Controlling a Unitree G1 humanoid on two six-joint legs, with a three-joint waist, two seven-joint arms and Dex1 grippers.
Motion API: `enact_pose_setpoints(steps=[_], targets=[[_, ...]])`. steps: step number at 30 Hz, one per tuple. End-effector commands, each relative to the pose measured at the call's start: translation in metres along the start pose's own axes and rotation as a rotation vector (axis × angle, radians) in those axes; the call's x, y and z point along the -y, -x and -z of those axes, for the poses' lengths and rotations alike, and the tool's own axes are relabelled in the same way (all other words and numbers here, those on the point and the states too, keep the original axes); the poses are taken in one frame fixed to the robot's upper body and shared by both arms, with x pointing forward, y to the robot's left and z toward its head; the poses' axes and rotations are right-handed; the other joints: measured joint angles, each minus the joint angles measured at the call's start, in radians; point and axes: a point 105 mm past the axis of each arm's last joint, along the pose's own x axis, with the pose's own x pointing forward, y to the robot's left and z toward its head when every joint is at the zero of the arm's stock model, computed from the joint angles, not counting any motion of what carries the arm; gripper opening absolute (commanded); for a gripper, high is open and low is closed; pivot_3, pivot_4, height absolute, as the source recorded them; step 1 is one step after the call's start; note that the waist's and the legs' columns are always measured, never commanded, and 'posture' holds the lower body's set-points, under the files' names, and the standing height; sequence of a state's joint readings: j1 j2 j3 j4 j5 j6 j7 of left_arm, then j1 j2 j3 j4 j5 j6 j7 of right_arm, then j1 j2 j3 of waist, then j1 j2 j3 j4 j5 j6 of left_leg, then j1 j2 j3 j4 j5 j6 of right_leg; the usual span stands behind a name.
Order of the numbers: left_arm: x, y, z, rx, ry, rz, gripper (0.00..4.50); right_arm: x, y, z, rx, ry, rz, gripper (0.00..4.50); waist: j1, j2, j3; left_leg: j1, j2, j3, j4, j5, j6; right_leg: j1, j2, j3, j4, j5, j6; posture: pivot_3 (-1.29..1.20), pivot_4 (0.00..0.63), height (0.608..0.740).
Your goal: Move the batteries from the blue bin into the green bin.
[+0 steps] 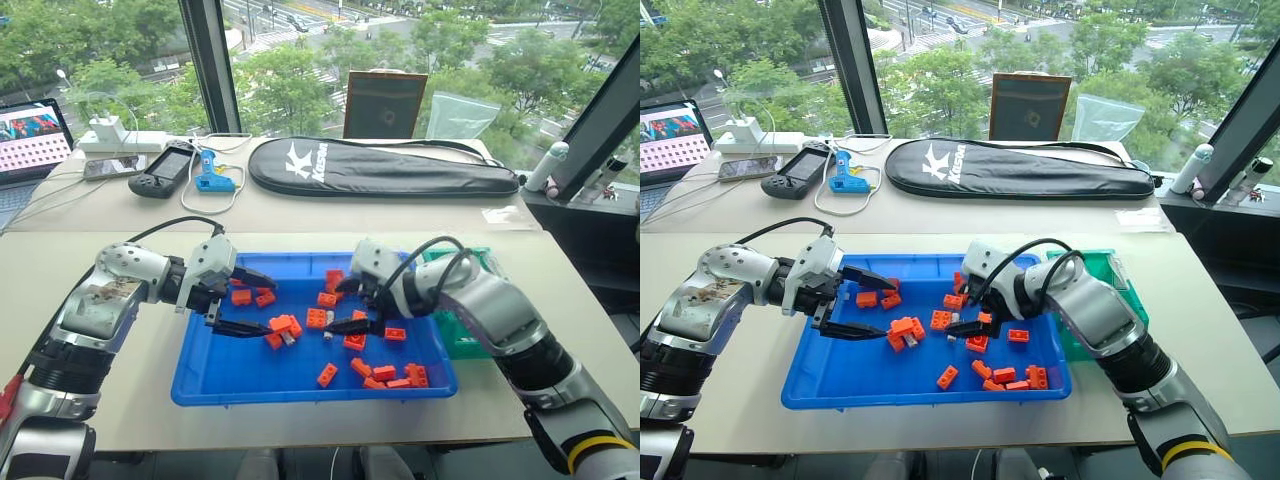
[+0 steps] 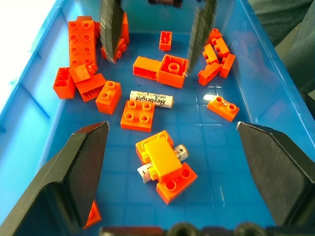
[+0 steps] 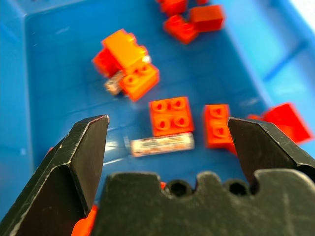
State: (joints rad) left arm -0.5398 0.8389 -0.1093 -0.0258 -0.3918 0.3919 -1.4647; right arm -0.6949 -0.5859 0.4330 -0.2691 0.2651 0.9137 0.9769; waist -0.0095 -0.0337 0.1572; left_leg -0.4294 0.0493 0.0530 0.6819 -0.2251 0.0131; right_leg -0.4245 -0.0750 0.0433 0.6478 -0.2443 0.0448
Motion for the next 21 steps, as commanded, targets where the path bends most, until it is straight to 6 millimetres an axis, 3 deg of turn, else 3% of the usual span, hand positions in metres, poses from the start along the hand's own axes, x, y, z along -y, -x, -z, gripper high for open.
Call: enact_pose_setpoints(steps=[1, 16, 21], targets=[[-0.002, 0.005, -0.010, 0.001, -0.047, -0.010, 4.50, -0.001, -0.003, -0.005, 0.011, 0.044, 0.004, 4.47, -0.002, 0.000, 0.000, 0.000, 0.000, 0.000, 0.000, 0.000, 0.000, 0.000, 0.000, 0.000, 0.000, 0.000, 0.000, 0.00, 0.150, 0.734], [0.001, 0.008, -0.008, -0.013, -0.047, -0.020, 4.50, 0.008, -0.026, 0.015, -0.036, 0.058, 0.008, 4.47, -0.003, 0.000, 0.000, 0.000, 0.000, 0.000, 0.000, 0.000, 0.000, 0.000, 0.001, 0.000, 0.000, 0.000, 0.000, 0.00, 0.150, 0.734], [0.000, 0.007, -0.008, -0.011, -0.046, -0.021, 4.50, 0.007, -0.026, 0.015, -0.031, 0.059, 0.005, 3.15, -0.003, 0.000, 0.000, 0.000, 0.000, 0.000, 0.000, 0.000, 0.000, 0.000, 0.001, 0.000, 0.000, 0.000, 0.000, 0.00, 0.150, 0.734]])
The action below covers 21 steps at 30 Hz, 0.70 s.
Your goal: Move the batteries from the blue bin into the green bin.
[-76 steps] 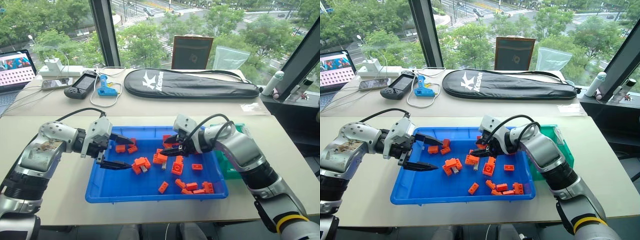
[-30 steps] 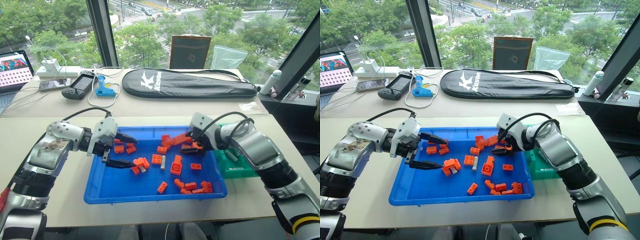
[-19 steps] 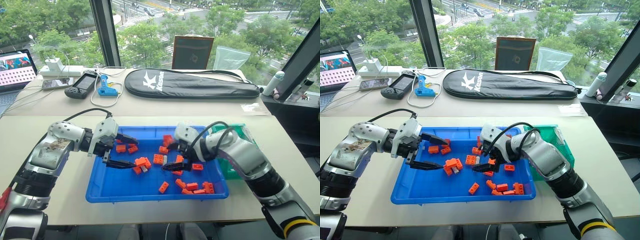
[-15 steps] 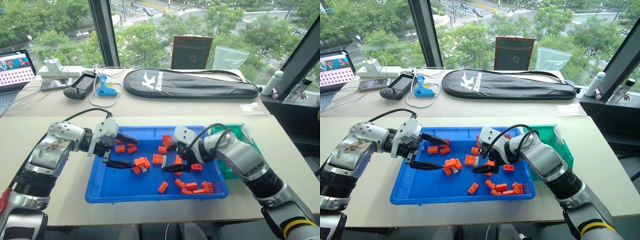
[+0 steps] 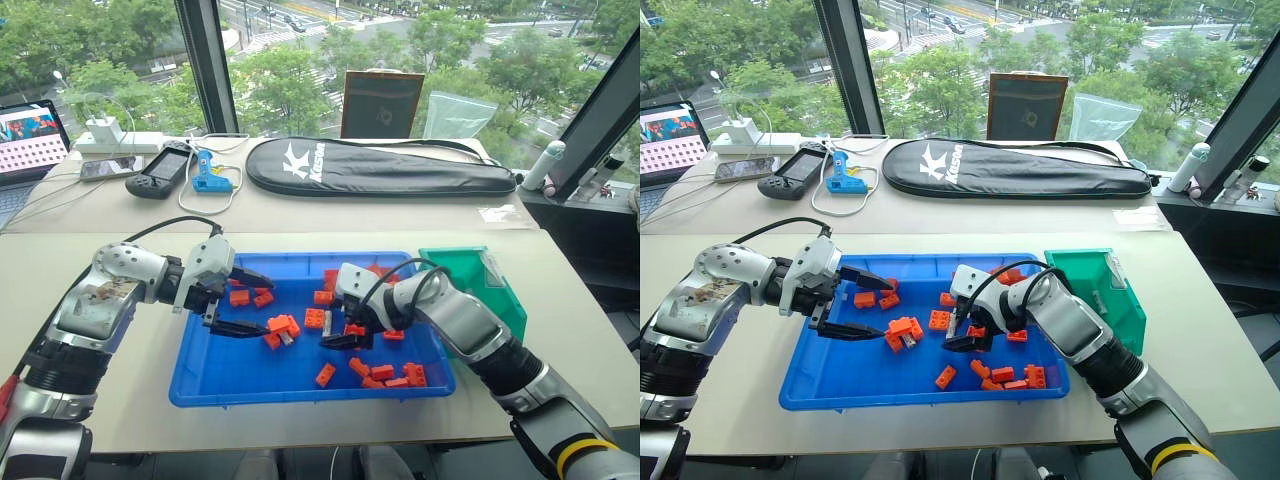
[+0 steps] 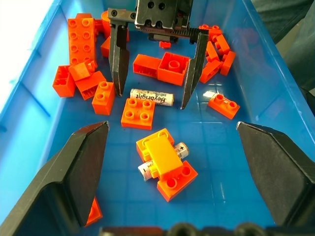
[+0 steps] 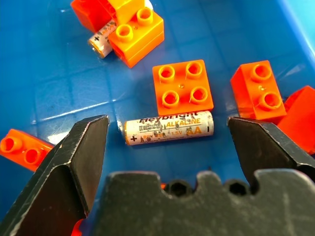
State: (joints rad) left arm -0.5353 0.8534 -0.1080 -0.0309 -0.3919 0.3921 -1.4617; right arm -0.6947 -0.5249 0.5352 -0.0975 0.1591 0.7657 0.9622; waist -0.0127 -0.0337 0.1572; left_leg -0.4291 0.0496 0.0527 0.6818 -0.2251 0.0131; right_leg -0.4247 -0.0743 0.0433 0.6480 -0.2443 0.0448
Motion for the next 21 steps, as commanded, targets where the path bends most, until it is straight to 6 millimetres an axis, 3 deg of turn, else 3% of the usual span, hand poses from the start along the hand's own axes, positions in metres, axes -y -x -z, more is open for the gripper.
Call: enact_pose_setpoints(steps=[1, 2, 7, 12, 16, 21], targets=[[0.000, 0.004, -0.009, 0.004, -0.045, -0.013, 4.50, 0.001, 0.004, -0.008, 0.035, 0.032, 0.014, 2.83, 0.000, 0.000, 0.000, 0.000, 0.000, 0.000, 0.000, 0.000, 0.000, 0.000, 0.000, 0.000, 0.000, 0.000, 0.000, 0.00, 0.150, 0.734], [0.000, 0.004, -0.009, 0.005, -0.045, -0.010, 4.50, 0.003, 0.007, -0.009, 0.040, 0.034, 0.026, 2.53, 0.000, 0.000, 0.000, 0.000, 0.000, 0.000, 0.000, 0.000, 0.000, 0.000, 0.000, 0.000, 0.000, 0.000, 0.000, 0.00, 0.150, 0.734], [-0.002, 0.001, -0.018, 0.055, -0.038, 0.009, 4.50, 0.010, 0.031, -0.030, 0.124, 0.022, 0.078, 2.53, 0.000, 0.000, 0.000, 0.000, 0.000, 0.000, 0.000, 0.000, 0.000, 0.000, 0.000, 0.000, 0.000, 0.000, 0.000, 0.00, 0.150, 0.734], [-0.006, 0.003, -0.041, 0.139, -0.049, 0.054, 4.50, 0.021, 0.081, -0.039, 0.206, -0.037, 0.195, 2.53, 0.011, 0.000, 0.000, -0.001, 0.000, -0.001, 0.000, 0.000, 0.000, 0.000, 0.000, 0.000, 0.000, 0.000, 0.000, 0.00, 0.150, 0.734], [-0.031, -0.008, -0.051, 0.197, -0.071, -0.008, 4.50, 0.053, 0.169, -0.008, 0.113, -0.086, 0.508, 2.53, 0.033, 0.000, 0.000, -0.001, -0.002, -0.001, 0.000, 0.000, 0.000, 0.001, -0.001, -0.001, -0.001, 0.000, 0.000, 0.00, 0.150, 0.734], [-0.031, -0.019, -0.053, 0.225, -0.071, 0.049, 4.50, 0.053, 0.212, 0.020, 0.006, -0.129, 0.613, 2.53, 0.016, 0.000, 0.000, -0.001, -0.002, 0.000, 0.000, 0.000, 0.001, 0.001, -0.001, 0.001, -0.003, 0.000, 0.000, 0.00, 0.150, 0.734]])
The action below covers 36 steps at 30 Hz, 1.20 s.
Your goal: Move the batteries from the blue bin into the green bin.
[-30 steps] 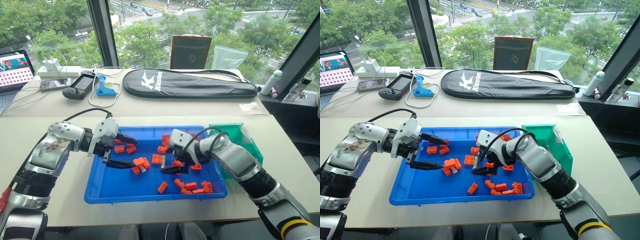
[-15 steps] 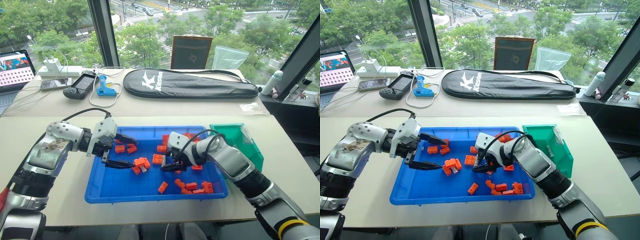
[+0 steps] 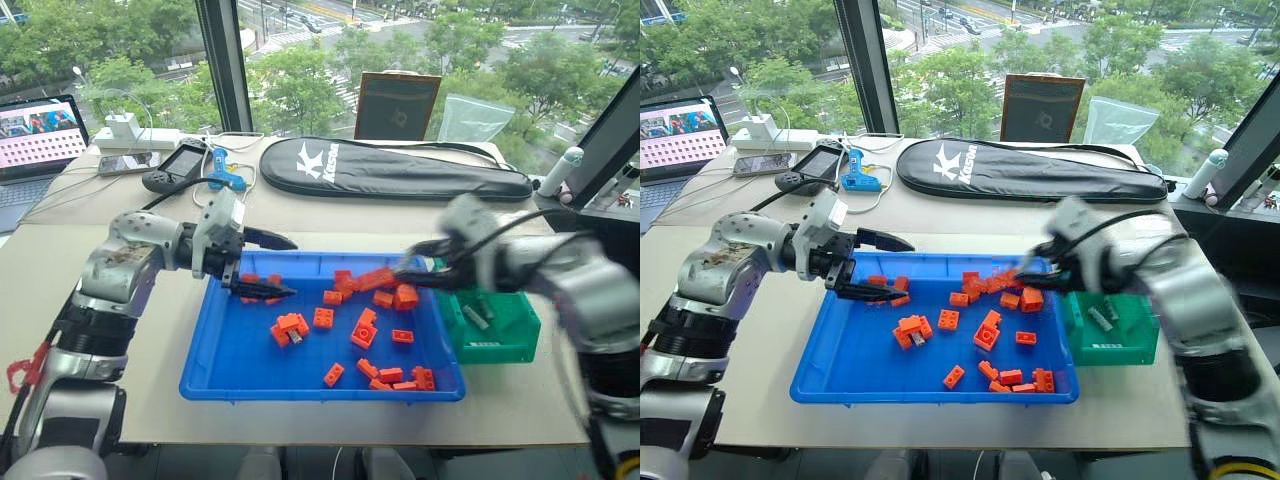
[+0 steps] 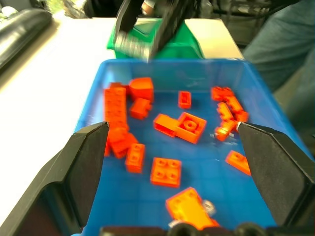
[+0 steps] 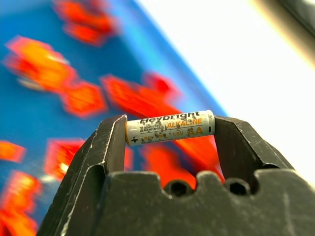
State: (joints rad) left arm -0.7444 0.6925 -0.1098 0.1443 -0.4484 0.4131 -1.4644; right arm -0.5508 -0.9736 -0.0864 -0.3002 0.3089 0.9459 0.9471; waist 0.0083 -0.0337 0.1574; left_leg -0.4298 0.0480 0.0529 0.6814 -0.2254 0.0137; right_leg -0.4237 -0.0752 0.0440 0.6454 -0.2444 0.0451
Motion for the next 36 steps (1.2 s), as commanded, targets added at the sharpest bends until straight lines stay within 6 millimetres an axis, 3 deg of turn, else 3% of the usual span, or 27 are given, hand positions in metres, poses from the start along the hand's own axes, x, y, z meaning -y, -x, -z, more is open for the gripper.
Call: enact_pose_setpoints(steps=[1, 4, 9, 18, 20, 23, 27, 30, 34, 36], targets=[[0.000, -0.008, -0.008, 0.010, -0.051, 0.044, 4.50, 0.009, 0.018, 0.006, -0.023, 0.018, 0.044, 2.53, -0.008, 0.000, 0.000, 0.000, 0.000, -0.001, -0.001, 0.000, 0.000, 0.000, 0.001, 0.000, 0.000, 0.000, 0.000, 0.00, 0.150, 0.734], [-0.002, -0.014, -0.006, 0.010, -0.055, 0.066, 4.50, 0.011, 0.022, 0.015, -0.054, 0.016, 0.061, 2.53, -0.021, 0.000, 0.000, 0.001, 0.001, -0.001, -0.001, 0.000, 0.000, 0.000, 0.002, 0.000, 0.002, 0.000, 0.000, 0.00, 0.150, 0.734], [-0.002, -0.025, -0.004, 0.028, -0.052, 0.098, 4.50, 0.003, 0.011, 0.035, -0.113, 0.033, 0.042, 2.53, -0.023, 0.000, 0.000, 0.002, 0.000, -0.001, 0.000, 0.000, 0.000, 0.001, 0.001, 0.002, 0.002, 0.000, 0.000, 0.00, 0.150, 0.734], [-0.002, -0.028, -0.004, 0.065, -0.056, 0.073, 4.50, 0.001, -0.003, 0.050, -0.174, 0.040, 0.001, 2.53, -0.021, 0.000, 0.000, 0.001, 0.000, -0.001, 0.001, 0.000, 0.000, 0.000, 0.001, 0.001, 0.002, 0.000, 0.000, 0.00, 0.150, 0.734], [-0.004, -0.027, -0.003, 0.063, -0.062, 0.057, 4.50, 0.002, -0.005, 0.050, -0.179, 0.049, -0.003, 3.54, -0.021, 0.000, 0.000, 0.001, 0.000, -0.001, 0.001, 0.000, 0.000, 0.000, 0.001, 0.001, 0.002, 0.000, 0.000, 0.00, 0.150, 0.734], [-0.007, -0.022, -0.006, 0.062, -0.074, 0.025, 4.50, 0.002, -0.009, 0.043, -0.166, 0.077, -0.020, 4.42, -0.022, 0.000, 0.000, 0.001, 0.000, -0.001, 0.001, 0.000, 0.000, 0.000, 0.001, 0.001, 0.002, 0.000, 0.000, 0.00, 0.150, 0.734], [-0.008, -0.014, -0.007, 0.060, -0.075, -0.006, 4.50, 0.001, 0.001, 0.030, -0.192, 0.141, -0.062, 4.48, -0.021, 0.000, 0.000, 0.001, 0.000, -0.001, 0.001, 0.000, 0.000, 0.000, 0.001, 0.001, 0.002, 0.000, 0.000, 0.00, 0.150, 0.734], [0.000, -0.007, -0.013, 0.075, -0.072, 0.021, 4.50, -0.012, 0.006, 0.011, -0.182, 0.181, -0.152, 4.48, -0.021, 0.003, 0.002, 0.000, 0.000, -0.001, 0.001, 0.000, 0.000, 0.000, 0.000, 0.001, 0.002, 0.000, 0.000, 0.00, 0.150, 0.734], [0.000, 0.007, -0.010, 0.029, -0.067, -0.016, 4.50, -0.052, -0.009, -0.022, -0.054, 0.226, -0.334, 4.48, -0.027, 0.002, 0.002, 0.001, 0.001, -0.001, 0.001, 0.000, 0.000, 0.000, 0.001, 0.001, 0.002, 0.000, 0.000, 0.00, 0.150, 0.734], [-0.001, 0.016, -0.004, -0.023, -0.070, -0.047, 4.50, -0.077, -0.026, -0.039, 0.059, 0.209, -0.430, 4.48, -0.027, 0.002, 0.002, 0.002, 0.002, -0.002, 0.000, 0.000, 0.000, 0.000, 0.002, 0.001, 0.002, 0.000, 0.000, 0.00, 0.150, 0.734]])
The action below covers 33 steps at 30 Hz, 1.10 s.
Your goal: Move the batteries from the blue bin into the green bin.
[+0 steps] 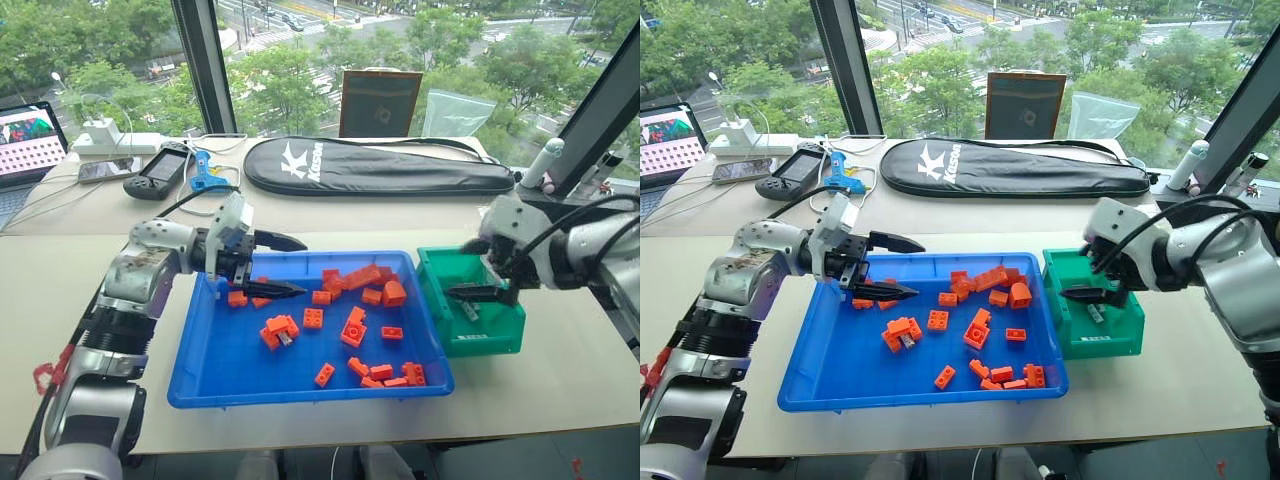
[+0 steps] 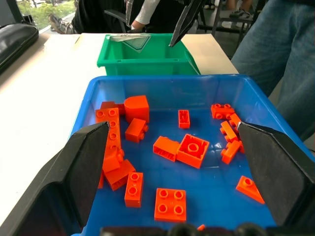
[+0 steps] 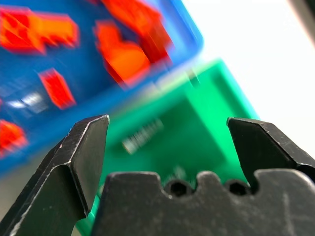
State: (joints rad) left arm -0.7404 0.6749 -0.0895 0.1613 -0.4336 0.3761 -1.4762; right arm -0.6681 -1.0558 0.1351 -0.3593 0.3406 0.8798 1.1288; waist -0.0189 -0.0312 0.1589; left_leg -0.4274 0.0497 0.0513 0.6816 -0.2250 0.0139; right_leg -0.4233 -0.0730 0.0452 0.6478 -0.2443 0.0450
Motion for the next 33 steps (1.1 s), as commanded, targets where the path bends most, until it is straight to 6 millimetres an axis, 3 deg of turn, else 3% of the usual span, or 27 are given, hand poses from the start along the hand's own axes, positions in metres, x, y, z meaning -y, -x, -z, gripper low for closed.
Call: enact_pose_setpoints(steps=[1, 5, 14, 17, 23, 32, 33], targets=[[0.000, 0.017, -0.003, -0.056, -0.046, -0.049, 4.50, -0.027, -0.029, -0.034, 0.167, 0.014, -0.144, 4.48, -0.003, 0.000, 0.000, 0.001, 0.000, 0.000, 0.000, 0.000, 0.000, 0.001, 0.000, 0.000, 0.000, 0.000, 0.000, 0.00, 0.150, 0.734], [0.010, 0.045, 0.015, -0.186, -0.026, -0.089, 4.50, -0.058, -0.067, -0.053, 0.249, 0.054, -0.293, 4.48, 0.000, 0.000, 0.000, 0.001, 0.000, 0.000, 0.000, 0.000, 0.000, 0.000, 0.001, 0.000, 0.001, 0.000, 0.000, 0.00, 0.150, 0.734], [0.026, 0.074, 0.018, -0.273, 0.004, -0.157, 4.50, -0.068, -0.119, -0.080, 0.345, 0.100, -0.357, 4.48, 0.019, 0.000, 0.001, -0.003, 0.000, 0.000, 0.001, 0.000, 0.000, -0.001, -0.002, -0.002, 0.000, 0.000, 0.000, 0.00, 0.150, 0.734], [0.030, 0.089, 0.023, -0.330, 0.016, -0.202, 4.50, -0.068, -0.138, -0.079, 0.320, 0.151, -0.365, 4.48, 0.009, 0.000, 0.001, -0.003, 0.000, 0.001, 0.001, 0.000, 0.000, -0.002, -0.001, -0.002, 0.001, 0.000, 0.000, 0.00, 0.150, 0.734], [0.040, 0.095, 0.020, -0.337, 0.030, -0.229, 4.50, -0.072, -0.160, -0.070, 0.280, 0.219, -0.394, 4.48, 0.006, 0.000, 0.001, -0.002, 0.001, 0.001, 0.000, 0.000, -0.001, -0.002, 0.000, -0.003, 0.001, 0.000, -0.001, 0.00, 0.150, 0.734], [0.042, 0.089, 0.019, -0.327, 0.025, -0.239, 4.50, -0.084, -0.170, -0.076, 0.313, 0.182, -0.455, 4.48, 0.005, 0.001, 0.001, -0.002, 0.001, 0.001, 0.000, 0.000, -0.001, -0.002, 0.000, -0.003, 0.001, 0.000, -0.001, 0.00, 0.150, 0.734], [0.040, 0.088, 0.017, -0.320, 0.018, -0.241, 4.50, -0.086, -0.172, -0.078, 0.318, 0.174, -0.462, 4.23, 0.005, 0.001, 0.001, -0.002, 0.001, 0.001, 0.000, 0.000, -0.001, -0.002, 0.000, -0.003, 0.001, 0.000, -0.001, 0.00, 0.150, 0.734]])
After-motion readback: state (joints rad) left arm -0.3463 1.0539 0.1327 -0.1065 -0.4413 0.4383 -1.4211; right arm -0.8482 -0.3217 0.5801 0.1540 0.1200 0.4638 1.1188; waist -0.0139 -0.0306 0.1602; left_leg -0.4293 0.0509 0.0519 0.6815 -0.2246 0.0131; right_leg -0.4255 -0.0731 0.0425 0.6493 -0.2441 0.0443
